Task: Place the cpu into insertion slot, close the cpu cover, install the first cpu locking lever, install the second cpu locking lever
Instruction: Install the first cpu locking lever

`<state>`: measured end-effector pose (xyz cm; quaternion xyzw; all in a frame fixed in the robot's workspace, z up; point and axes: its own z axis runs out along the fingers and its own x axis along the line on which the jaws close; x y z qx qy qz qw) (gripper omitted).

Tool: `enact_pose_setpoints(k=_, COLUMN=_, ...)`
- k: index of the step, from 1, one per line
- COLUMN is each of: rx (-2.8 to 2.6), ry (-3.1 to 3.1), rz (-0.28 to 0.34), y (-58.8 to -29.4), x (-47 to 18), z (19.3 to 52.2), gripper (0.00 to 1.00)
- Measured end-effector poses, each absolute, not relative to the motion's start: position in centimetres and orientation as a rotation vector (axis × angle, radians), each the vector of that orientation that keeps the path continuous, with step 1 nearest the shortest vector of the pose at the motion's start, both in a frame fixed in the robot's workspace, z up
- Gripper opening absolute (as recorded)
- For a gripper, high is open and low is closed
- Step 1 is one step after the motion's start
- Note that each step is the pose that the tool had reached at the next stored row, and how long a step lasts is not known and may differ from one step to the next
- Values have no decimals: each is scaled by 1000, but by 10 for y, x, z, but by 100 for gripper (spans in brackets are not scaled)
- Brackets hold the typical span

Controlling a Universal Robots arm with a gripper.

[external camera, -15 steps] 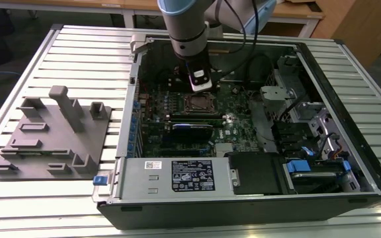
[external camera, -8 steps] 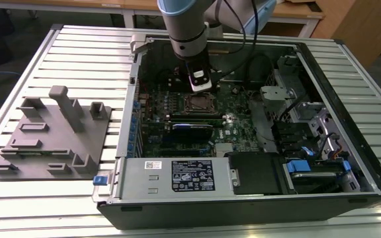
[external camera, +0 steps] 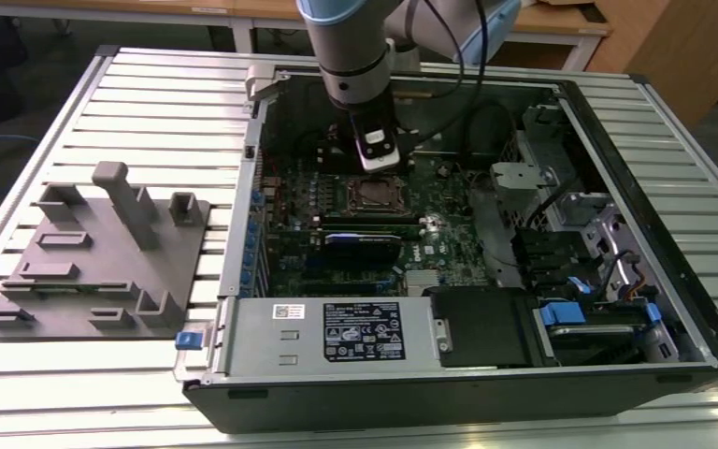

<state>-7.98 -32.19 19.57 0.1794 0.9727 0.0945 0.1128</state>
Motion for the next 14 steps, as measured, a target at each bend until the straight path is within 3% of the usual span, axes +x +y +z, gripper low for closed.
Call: enact_pose_setpoints(k=14, rx=532, ry=2848, rz=277, y=-316, x=-85, z=200, gripper=10)
